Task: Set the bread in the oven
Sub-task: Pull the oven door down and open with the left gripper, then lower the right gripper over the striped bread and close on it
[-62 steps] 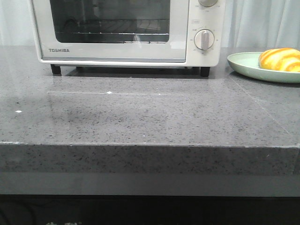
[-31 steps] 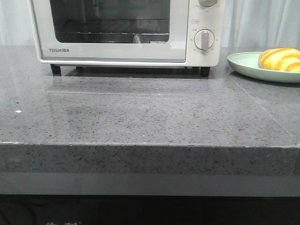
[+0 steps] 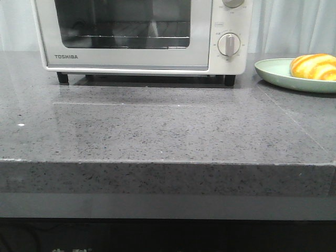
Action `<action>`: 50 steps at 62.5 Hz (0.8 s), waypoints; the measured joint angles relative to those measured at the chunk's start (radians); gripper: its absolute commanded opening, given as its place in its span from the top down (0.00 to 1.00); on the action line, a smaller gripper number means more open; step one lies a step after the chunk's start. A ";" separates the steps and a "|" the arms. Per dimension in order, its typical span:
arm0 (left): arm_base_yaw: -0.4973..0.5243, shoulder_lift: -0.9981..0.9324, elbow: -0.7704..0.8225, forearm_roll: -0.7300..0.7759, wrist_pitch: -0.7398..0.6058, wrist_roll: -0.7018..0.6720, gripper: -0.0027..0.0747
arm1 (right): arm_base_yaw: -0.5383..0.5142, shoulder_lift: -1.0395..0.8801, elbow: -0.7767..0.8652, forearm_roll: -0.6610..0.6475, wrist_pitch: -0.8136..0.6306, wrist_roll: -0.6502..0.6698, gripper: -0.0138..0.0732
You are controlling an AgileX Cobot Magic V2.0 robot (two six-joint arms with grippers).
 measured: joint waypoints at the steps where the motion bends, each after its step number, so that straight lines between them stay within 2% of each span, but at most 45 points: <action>1: -0.002 -0.008 0.000 0.000 0.018 0.000 0.99 | 0.000 0.000 0.000 0.000 0.000 0.000 0.16; 4: -0.007 -0.022 -0.002 0.002 0.065 0.000 0.99 | 0.000 0.000 0.000 0.000 0.000 0.000 0.16; 25: -0.036 -0.193 0.012 0.000 0.634 0.000 0.99 | 0.000 0.000 0.000 0.000 0.000 0.000 0.16; 39: -0.036 -0.383 0.021 0.018 0.730 -0.014 0.99 | 0.000 0.000 0.000 0.012 0.003 0.000 0.16; 50: -0.036 -0.498 0.079 0.160 0.795 -0.135 0.99 | -0.002 0.035 -0.042 0.018 0.059 0.010 0.16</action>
